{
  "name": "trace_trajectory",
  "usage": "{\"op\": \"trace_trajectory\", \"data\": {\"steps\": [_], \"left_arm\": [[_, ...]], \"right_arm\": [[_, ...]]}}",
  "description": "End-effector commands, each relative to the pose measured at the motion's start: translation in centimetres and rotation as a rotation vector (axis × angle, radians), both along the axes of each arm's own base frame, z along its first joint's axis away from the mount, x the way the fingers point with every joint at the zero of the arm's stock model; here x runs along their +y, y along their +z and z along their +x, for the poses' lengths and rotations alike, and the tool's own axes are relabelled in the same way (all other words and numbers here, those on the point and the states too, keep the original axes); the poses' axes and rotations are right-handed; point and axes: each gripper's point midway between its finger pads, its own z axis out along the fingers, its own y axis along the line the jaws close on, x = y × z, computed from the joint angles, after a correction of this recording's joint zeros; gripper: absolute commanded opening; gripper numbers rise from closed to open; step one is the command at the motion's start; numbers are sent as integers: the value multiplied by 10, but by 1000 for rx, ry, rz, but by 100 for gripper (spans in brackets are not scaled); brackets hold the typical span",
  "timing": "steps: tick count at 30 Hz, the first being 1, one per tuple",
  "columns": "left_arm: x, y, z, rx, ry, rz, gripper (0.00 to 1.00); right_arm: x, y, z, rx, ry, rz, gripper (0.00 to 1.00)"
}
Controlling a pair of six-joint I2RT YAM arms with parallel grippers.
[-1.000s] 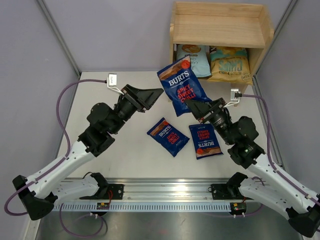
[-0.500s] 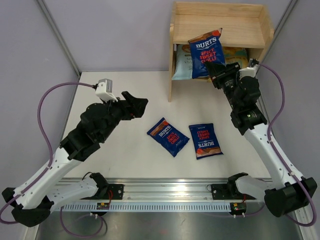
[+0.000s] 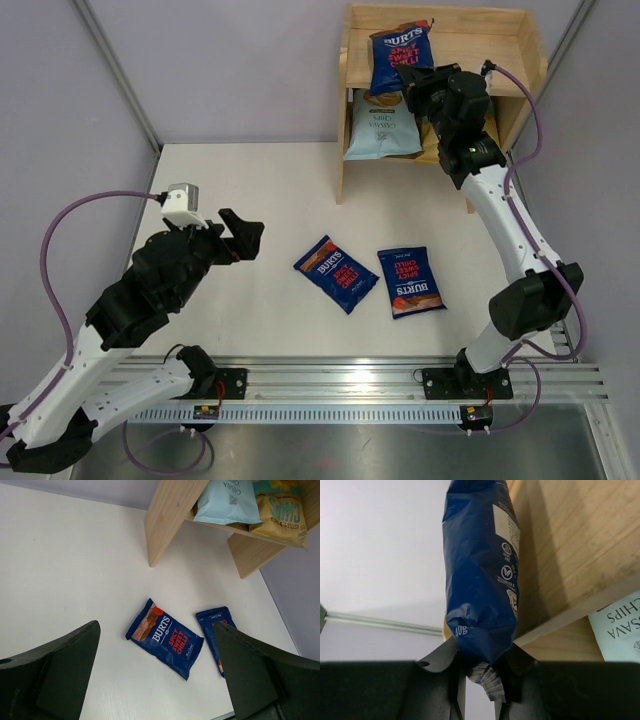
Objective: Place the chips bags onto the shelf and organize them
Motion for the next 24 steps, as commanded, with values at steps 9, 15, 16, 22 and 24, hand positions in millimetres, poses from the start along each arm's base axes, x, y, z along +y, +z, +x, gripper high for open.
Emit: {"op": "trace_trajectory", "data": {"steps": [9,15,16,22,24], "left_arm": [[18,-7,-2,-7,53,44,99],[21,-14,-3,1,61,47,99],[21,-13,-4,0,61,46,99],[27,-14,-6,-4,75,44,99],[25,-15,-7,1,66,45,99]], "right_arm": [[-4,7,28,112,-194,48,15],[14,-3,48,163,-181,2,18],[18,-3,50,162,-165,-9,18],[41,0,52,157,-109,-84,22],[45,-6,53,170,-96,-113,26]]}}
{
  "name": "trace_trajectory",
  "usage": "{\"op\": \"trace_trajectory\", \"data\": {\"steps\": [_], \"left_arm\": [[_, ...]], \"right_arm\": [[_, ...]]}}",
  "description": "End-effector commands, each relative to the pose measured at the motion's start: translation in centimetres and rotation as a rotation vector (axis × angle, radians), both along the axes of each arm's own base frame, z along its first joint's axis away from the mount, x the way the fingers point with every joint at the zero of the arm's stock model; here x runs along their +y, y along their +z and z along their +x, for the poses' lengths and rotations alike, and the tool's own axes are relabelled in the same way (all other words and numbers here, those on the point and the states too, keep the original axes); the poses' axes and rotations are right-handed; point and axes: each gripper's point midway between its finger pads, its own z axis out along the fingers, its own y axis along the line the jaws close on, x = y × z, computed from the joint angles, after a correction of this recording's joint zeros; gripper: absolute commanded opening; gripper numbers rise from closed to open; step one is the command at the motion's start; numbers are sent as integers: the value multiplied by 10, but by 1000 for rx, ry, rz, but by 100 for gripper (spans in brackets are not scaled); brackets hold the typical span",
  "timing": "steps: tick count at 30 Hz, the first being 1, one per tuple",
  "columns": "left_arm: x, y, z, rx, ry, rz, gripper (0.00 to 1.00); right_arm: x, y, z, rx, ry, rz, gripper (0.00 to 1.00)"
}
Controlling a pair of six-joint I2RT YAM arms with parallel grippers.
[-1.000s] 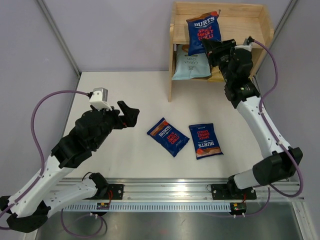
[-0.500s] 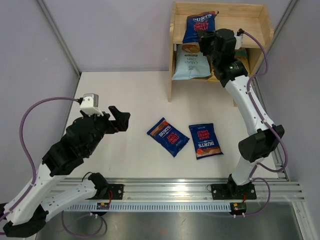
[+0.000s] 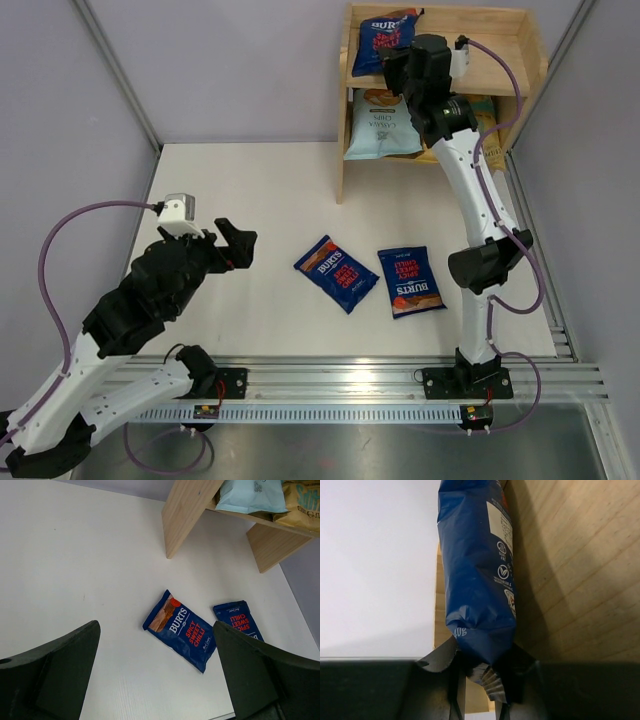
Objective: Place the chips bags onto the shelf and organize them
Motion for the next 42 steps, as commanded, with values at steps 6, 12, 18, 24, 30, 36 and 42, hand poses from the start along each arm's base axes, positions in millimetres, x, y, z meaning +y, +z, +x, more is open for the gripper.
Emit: {"op": "trace_trajectory", "data": {"steps": [6,12,18,24,30,36,42], "left_arm": [[4,-1,1,-6,20,-4,99],[0,-7,0,9,-1,5,99],[-3,-10,-1,19,-16,9,99],[-6,-16,1,32,-25,26,99],[-14,-22,4,46,-41,34,99],[-15,-25,5,48,-45,39,99],[-10,-25,5,41,-35,53,99]], "right_arm": [[4,-4,-17,17,34,-197,44],[-15,0,-24,15,8,-414,100],[-29,-8,-19,30,32,-503,99],[-46,3,-34,30,6,-608,99],[-38,2,-37,16,49,-595,92],[-23,6,-31,-31,81,-539,68],[10,-4,-23,-41,134,-522,59]]}}
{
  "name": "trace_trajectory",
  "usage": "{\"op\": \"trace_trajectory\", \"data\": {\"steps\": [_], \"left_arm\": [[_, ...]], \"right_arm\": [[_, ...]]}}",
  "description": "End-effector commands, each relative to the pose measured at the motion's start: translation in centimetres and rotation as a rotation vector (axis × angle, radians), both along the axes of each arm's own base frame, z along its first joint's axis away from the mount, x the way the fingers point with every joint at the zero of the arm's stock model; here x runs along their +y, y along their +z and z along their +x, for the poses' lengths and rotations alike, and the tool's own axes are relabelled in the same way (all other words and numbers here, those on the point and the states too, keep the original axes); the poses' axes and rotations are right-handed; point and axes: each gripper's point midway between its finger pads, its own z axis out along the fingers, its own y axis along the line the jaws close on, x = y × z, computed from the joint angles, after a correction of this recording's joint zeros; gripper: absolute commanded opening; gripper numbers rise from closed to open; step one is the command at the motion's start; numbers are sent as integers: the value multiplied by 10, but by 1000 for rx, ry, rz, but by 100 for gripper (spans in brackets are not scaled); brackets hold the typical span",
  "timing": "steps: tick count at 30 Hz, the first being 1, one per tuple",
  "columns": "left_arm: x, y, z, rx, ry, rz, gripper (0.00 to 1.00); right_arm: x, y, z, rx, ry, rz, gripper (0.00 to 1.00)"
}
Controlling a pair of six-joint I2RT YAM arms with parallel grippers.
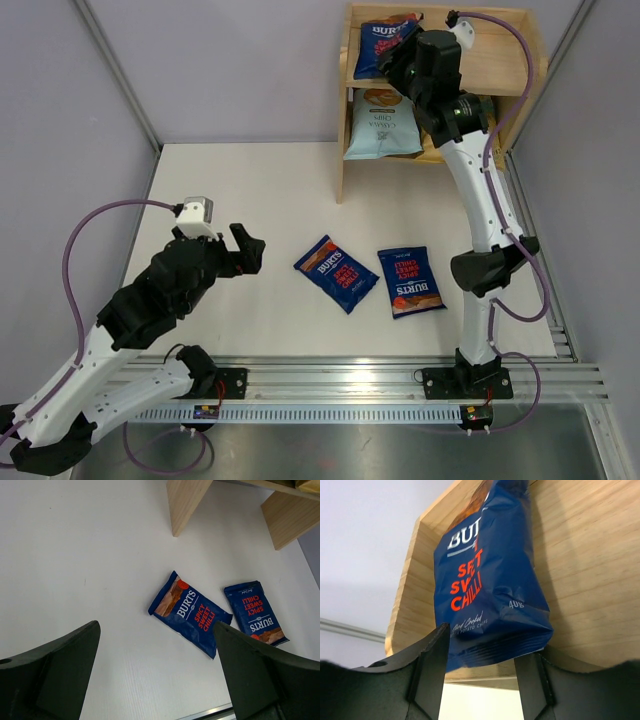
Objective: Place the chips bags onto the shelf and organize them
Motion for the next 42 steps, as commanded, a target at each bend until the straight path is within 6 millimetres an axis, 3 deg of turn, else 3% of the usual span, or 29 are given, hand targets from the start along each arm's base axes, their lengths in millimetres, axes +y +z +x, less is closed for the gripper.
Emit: {"op": "trace_trajectory", "data": {"steps": [1,6,9,11,12,13,16,20,21,22,27,29,31,32,37,40,41,42], "left_arm": [[0,6,4,-34,2,-5,99],[1,1,4,-27,6,3,99],[-3,-3,5,-19,0,-1,99],[-6,-5,5,-11,-8,-6,99],[-8,-7,6,-7,-12,-5,99],[-10,-8,6,-3,-20,-8,99],[-17,-11,8,11,-33,-14,99],[-28,-16,11,39,-49,-38,99],[-30,-18,11,47,-51,-40,99],[-32,-18,12,54,-55,-51,99],[-43,-35,16,130,-25,-96,99],[-49,-51,17,189,10,-134,99],[-53,-68,18,240,37,-160,99],[-59,-75,18,267,44,-196,99],[-76,-119,17,359,71,-324,99],[-82,-129,19,371,104,-412,99],[-81,-140,18,394,131,-433,99],[-80,-145,18,401,147,-444,99]], "right_arm": [[30,5,2,-29,62,27,58],[42,2,2,-19,96,46,56],[35,8,-6,-23,81,20,57],[25,6,-8,-14,60,-2,61],[19,19,-17,-38,58,10,63],[16,9,-15,-15,55,3,67],[1,14,-22,-12,41,2,77],[-12,11,-29,10,19,-30,99],[-16,22,-34,-17,16,-21,99],[-16,12,-33,0,16,-27,99],[-24,22,-47,-16,24,-27,100],[-26,18,-52,-12,27,-40,99],[-31,25,-65,-42,31,-36,99],[-35,39,-78,-74,37,-38,100],[-44,20,-113,-41,89,-95,99],[-49,-3,-146,-31,140,-126,100],[-49,13,-170,-108,185,-110,100],[-48,-25,-173,-46,202,-135,100]]}}
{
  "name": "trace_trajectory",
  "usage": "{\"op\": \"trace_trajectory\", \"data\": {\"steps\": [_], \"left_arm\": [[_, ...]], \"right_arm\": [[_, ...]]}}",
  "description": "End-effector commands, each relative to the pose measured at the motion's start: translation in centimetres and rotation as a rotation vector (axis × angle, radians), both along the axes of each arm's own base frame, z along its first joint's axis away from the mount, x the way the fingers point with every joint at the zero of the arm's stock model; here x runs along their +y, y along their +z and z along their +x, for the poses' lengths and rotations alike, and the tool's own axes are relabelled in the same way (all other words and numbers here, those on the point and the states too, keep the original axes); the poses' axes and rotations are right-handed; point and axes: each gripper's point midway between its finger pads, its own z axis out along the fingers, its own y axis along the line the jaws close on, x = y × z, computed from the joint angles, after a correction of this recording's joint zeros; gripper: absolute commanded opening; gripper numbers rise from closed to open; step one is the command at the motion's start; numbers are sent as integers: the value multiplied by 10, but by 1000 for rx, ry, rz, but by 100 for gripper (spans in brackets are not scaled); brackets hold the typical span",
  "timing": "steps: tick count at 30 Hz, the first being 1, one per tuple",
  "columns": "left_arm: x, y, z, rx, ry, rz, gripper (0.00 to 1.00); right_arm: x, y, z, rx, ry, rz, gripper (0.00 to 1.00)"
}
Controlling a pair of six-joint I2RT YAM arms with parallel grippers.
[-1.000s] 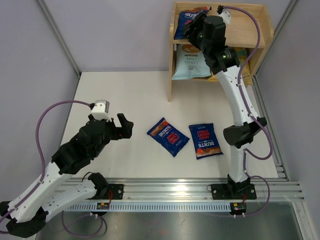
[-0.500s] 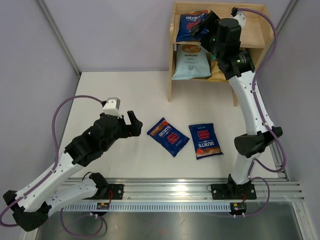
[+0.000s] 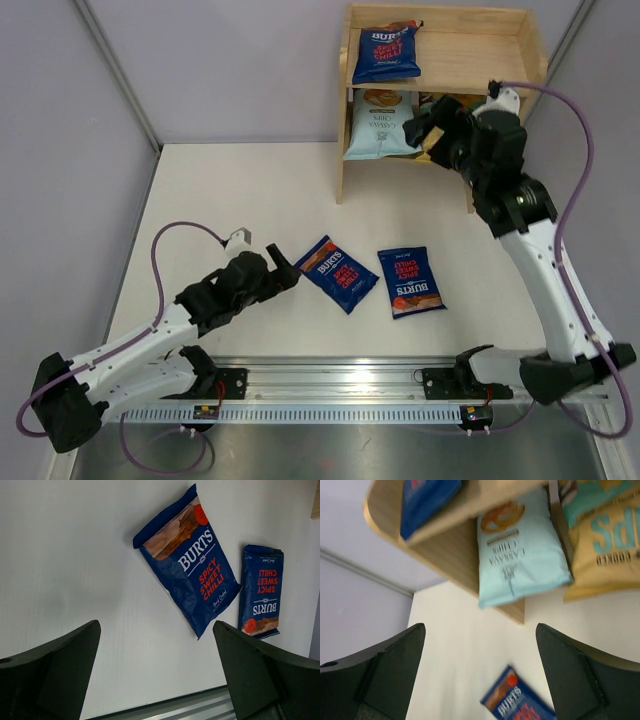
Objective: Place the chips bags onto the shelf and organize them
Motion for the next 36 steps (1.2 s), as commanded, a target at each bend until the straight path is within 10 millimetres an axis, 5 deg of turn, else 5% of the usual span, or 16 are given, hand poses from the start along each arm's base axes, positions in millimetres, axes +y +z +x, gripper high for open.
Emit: {"op": "trace_trajectory", "data": {"steps": [1,2,3,9,16,21,28,36], "left_arm": [[-19,14,17,-38,98,-197,99],[-19,6,16,-20,119,-208,99],[-21,5,17,-17,129,-223,98],[-31,-18,23,28,178,-225,91],[-58,-41,44,66,148,-170,83],[-69,-74,49,130,146,-119,82],[-75,-94,62,141,170,-80,81],[-69,-115,69,177,213,-22,52]], "right_arm": [[-2,-6,-45,-83,99,-17,99],[-3,1,-67,-122,134,4,100],[-3,-28,-72,-67,147,-8,99],[-23,-82,-125,12,127,-10,100],[-18,-110,-167,38,224,30,100],[-18,-118,-179,41,247,35,99],[-14,-123,-182,46,271,54,98],[-10,-136,-180,83,276,75,96]]}}
